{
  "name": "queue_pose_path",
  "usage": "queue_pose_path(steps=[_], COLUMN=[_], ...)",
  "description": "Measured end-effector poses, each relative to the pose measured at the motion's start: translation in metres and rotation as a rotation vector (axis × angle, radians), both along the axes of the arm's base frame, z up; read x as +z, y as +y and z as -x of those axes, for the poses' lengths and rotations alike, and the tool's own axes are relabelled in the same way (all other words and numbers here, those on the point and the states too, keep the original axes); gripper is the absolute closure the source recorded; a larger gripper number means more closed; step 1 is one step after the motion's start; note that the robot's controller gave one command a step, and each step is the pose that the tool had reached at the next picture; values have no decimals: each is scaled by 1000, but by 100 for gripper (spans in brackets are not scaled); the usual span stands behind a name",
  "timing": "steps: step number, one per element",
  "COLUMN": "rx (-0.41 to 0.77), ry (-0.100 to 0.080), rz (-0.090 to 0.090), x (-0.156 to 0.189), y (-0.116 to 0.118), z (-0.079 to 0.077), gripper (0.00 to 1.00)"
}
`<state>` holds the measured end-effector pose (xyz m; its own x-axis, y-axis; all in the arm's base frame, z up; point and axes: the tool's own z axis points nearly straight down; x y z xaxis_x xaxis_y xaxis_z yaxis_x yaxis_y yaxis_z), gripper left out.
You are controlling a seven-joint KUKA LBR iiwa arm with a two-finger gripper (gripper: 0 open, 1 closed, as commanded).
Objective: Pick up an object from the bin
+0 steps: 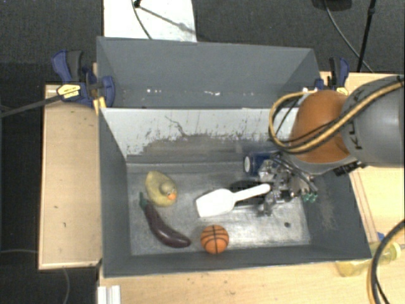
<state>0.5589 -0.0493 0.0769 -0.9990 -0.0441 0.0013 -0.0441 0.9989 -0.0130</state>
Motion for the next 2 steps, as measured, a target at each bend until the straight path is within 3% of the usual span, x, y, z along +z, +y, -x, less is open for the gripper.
queue_pose_path(steps=[2], rx=[1], ry=[3], rz=[-2], x=[2], y=[2], z=[0], gripper=[100])
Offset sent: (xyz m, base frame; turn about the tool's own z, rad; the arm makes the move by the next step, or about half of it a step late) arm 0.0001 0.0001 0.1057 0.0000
